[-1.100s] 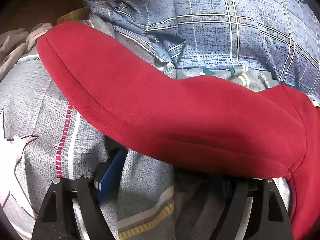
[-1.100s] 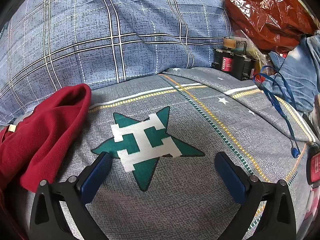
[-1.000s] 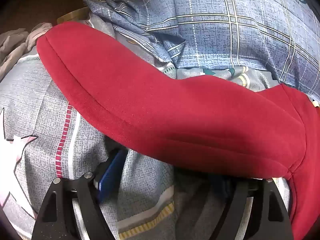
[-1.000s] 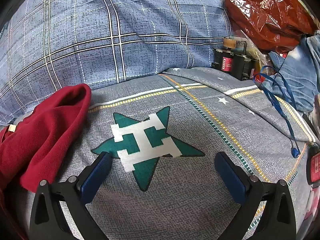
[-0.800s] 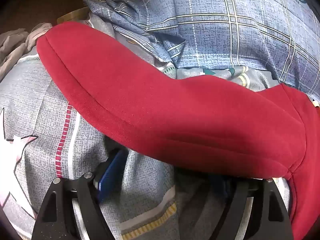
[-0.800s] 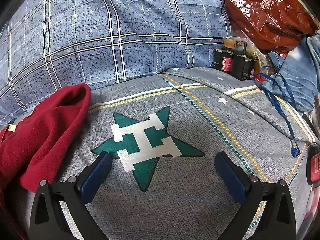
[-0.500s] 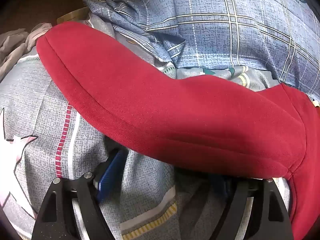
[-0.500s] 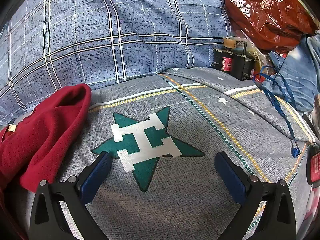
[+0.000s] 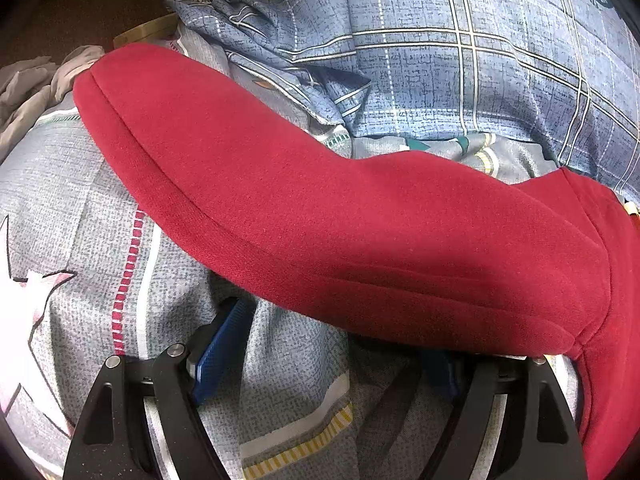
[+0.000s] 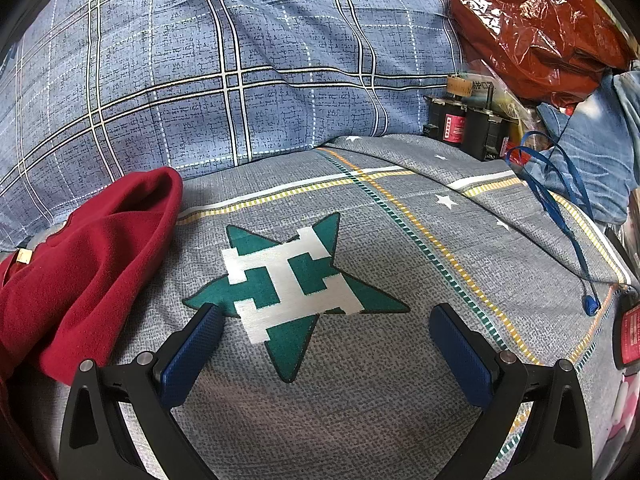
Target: Fold small clothes
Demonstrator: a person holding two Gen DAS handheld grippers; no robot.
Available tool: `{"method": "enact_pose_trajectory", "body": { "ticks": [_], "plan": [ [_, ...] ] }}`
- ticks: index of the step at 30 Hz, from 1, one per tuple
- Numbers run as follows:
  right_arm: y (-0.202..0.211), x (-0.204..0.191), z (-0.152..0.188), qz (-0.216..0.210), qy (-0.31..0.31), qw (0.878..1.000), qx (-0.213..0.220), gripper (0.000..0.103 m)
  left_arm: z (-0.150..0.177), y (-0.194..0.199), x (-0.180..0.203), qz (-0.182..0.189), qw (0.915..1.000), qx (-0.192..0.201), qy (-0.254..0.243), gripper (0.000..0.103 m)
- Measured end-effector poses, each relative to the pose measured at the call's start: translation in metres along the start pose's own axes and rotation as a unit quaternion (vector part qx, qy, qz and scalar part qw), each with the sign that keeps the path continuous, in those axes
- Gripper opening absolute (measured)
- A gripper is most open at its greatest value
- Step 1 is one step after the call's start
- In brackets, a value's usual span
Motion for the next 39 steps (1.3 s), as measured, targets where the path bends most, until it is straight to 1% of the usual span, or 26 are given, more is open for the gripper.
{"method": "enact_pose_trajectory", "body": {
  "ticks": [3, 5, 7, 8, 9, 11, 13, 16, 19, 21, 23, 25, 27, 29, 31, 33, 34, 39],
  "plan": [
    [-0.001, 0.000, 0.000, 0.000, 0.000, 1.000, -0.001, 0.103, 0.003, 0.006, -0.004, -0.001, 0.9999, -0.005, 0.012, 0.081],
    [0.001, -0.002, 0.001, 0.002, 0.000, 1.000, -0.008, 0.103, 0.005, 0.017, 0.001, -0.004, 0.9998, -0.005, 0.017, 0.080],
    [0.015, -0.005, 0.012, 0.000, -0.007, 1.000, -0.022, 0.103, 0.004, 0.033, 0.003, -0.006, 0.9998, 0.004, 0.019, 0.080],
    [0.015, -0.003, 0.013, -0.006, -0.010, 1.000, -0.025, 0.103, 0.002, 0.046, 0.005, -0.003, 0.9997, 0.015, 0.019, 0.080],
    [0.024, -0.006, 0.019, -0.021, -0.017, 0.999, -0.032, 0.102, 0.001, 0.057, 0.006, 0.002, 0.9995, 0.026, 0.019, 0.080],
    [0.046, -0.014, 0.029, -0.065, -0.025, 0.997, -0.035, 0.102, -0.002, 0.081, 0.011, 0.012, 0.9984, 0.051, 0.020, 0.080],
    [0.080, -0.022, 0.036, -0.088, -0.020, 0.996, -0.011, 0.103, -0.002, 0.110, 0.017, 0.024, 0.9964, 0.078, 0.023, 0.081],
    [0.123, -0.036, 0.041, -0.113, -0.002, 0.994, 0.013, 0.103, 0.003, 0.142, 0.025, 0.027, 0.9949, 0.095, 0.021, 0.081],
    [0.172, -0.062, 0.047, -0.170, 0.008, 0.985, 0.012, 0.103, 0.012, 0.170, 0.035, 0.041, 0.9939, 0.101, 0.014, 0.081],
    [0.198, -0.077, 0.047, -0.194, 0.018, 0.981, 0.016, 0.103, 0.018, 0.187, 0.039, 0.053, 0.9933, 0.102, 0.013, 0.081],
    [0.226, -0.098, 0.044, -0.214, 0.040, 0.976, 0.022, 0.103, 0.019, 0.200, 0.041, 0.057, 0.9926, 0.106, 0.008, 0.081],
    [0.254, -0.118, 0.044, -0.247, 0.060, 0.967, 0.024, 0.103, 0.020, 0.213, 0.041, 0.058, 0.9921, 0.111, 0.002, 0.081],
    [0.285, -0.138, 0.044, -0.293, 0.078, 0.953, 0.029, 0.103, 0.019, 0.222, 0.041, 0.060, 0.9915, 0.115, -0.002, 0.081],
    [0.311, -0.154, 0.042, -0.317, 0.097, 0.942, 0.045, 0.103, 0.020, 0.227, 0.041, 0.061, 0.9915, 0.115, -0.003, 0.081],
    [0.327, -0.170, 0.041, -0.316, 0.117, 0.939, 0.065, 0.103, 0.020, 0.227, 0.040, 0.063, 0.9918, 0.111, -0.002, 0.081],
    [0.329, -0.182, 0.043, -0.308, 0.133, 0.939, 0.072, 0.103, 0.021, 0.229, 0.038, 0.060, 0.9922, 0.110, 0.000, 0.081],
    [0.327, -0.191, 0.046, -0.301, 0.141, 0.940, 0.073, 0.103, 0.021, 0.228, 0.038, 0.058, 0.9925, 0.107, 0.000, 0.081],
    [0.302, -0.224, 0.064, -0.295, 0.156, 0.940, 0.069, 0.103, 0.015, 0.219, 0.033, 0.042, 0.9942, 0.099, 0.000, 0.081]
  ]
}}
Point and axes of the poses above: each gripper's, at about its wrist camera, not at the fingertips, and y roughly against the way its jaws point, x to its right, z to its underside, the point moved 7 cm from there along -y, roughly the way its jaws point, and after that the axes turned 4 degrees about z, right-handed, at the moved point
